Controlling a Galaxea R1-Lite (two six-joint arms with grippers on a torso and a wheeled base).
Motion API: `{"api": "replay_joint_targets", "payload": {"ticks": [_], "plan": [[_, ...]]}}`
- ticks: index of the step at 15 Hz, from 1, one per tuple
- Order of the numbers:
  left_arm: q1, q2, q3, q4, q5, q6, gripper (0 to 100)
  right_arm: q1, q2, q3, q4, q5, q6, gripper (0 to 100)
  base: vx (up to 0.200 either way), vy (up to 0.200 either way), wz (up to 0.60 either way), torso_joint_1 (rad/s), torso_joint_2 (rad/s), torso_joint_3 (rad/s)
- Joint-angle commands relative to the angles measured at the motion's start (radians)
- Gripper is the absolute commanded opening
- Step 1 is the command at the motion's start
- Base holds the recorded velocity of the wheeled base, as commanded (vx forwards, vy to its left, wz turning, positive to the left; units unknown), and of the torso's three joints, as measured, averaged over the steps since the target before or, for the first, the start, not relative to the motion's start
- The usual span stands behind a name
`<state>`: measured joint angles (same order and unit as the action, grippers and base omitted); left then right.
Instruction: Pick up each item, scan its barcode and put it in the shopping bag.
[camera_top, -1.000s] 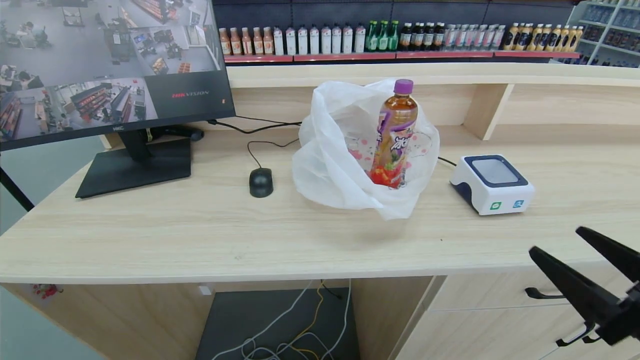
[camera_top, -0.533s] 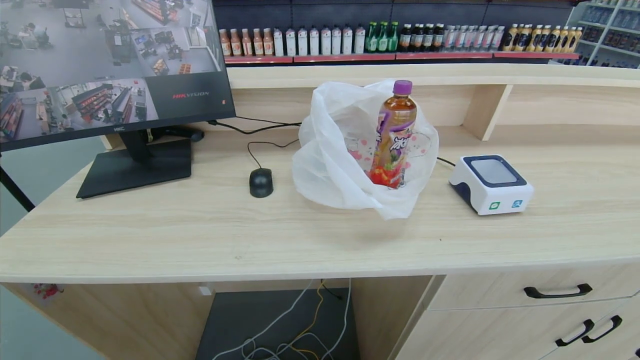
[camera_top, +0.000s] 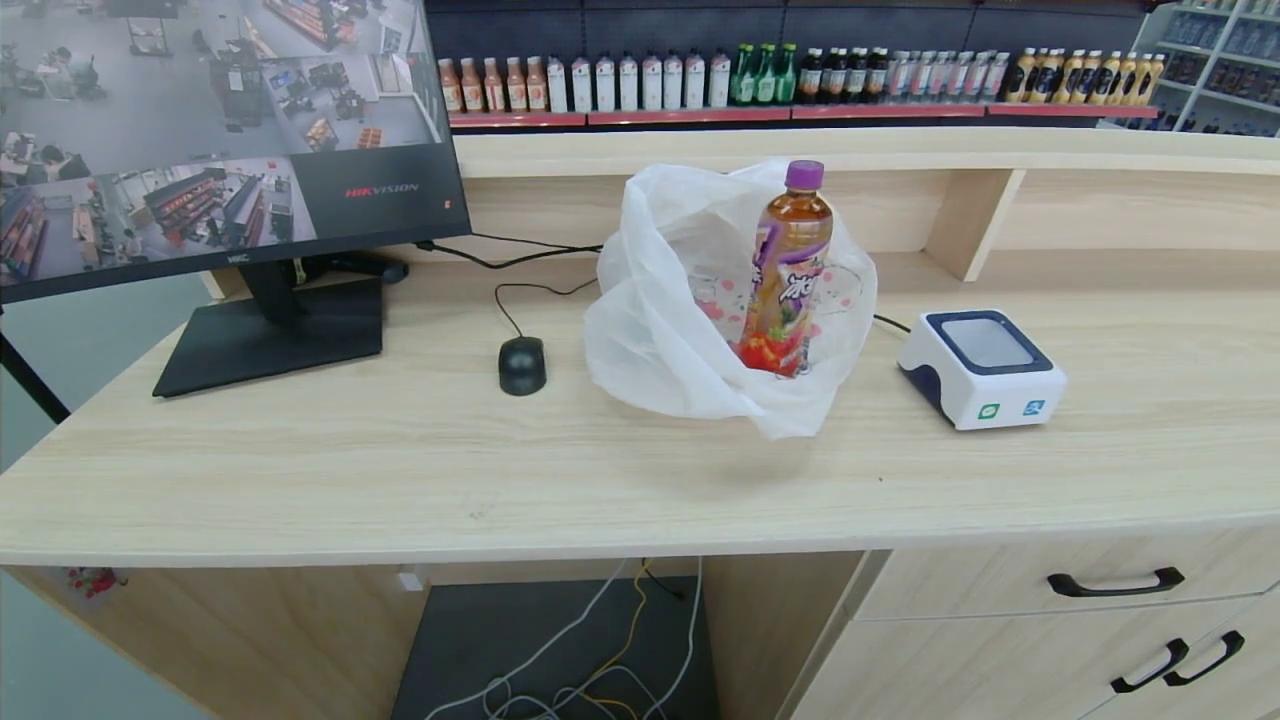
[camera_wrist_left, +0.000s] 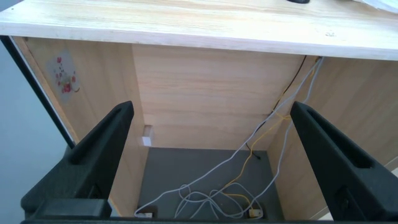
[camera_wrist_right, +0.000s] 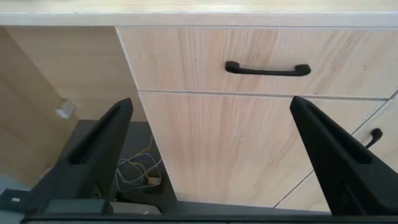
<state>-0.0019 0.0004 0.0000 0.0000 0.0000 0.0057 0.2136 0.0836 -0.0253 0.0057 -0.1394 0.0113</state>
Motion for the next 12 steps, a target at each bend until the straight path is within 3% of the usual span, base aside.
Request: {"api": "replay_joint_targets", "payload": {"ticks": [1,4,6,12], "plan": [[0.000,0.000,0.000,0.000,0.000,0.000,100,-0.057,0.011,0.004,-0.003,-0.005,0.013,100,0.000,0.000,0.00,0.000,0.00,0.000],[0.000,0.000,0.000,0.000,0.000,-0.001,100,-0.267,0.047,0.013,-0.006,0.030,0.042,100,0.000,0.000,0.00,0.000,0.00,0.000],[0.000,0.000,0.000,0.000,0.000,-0.001,100,-0.209,-0.045,0.025,-0.006,0.129,-0.024,100,0.000,0.000,0.00,0.000,0.00,0.000],[0.000,0.000,0.000,0.000,0.000,0.002,100,-0.207,-0.084,0.025,-0.007,0.139,0.026,100,0.000,0.000,0.00,0.000,0.00,0.000]]}}
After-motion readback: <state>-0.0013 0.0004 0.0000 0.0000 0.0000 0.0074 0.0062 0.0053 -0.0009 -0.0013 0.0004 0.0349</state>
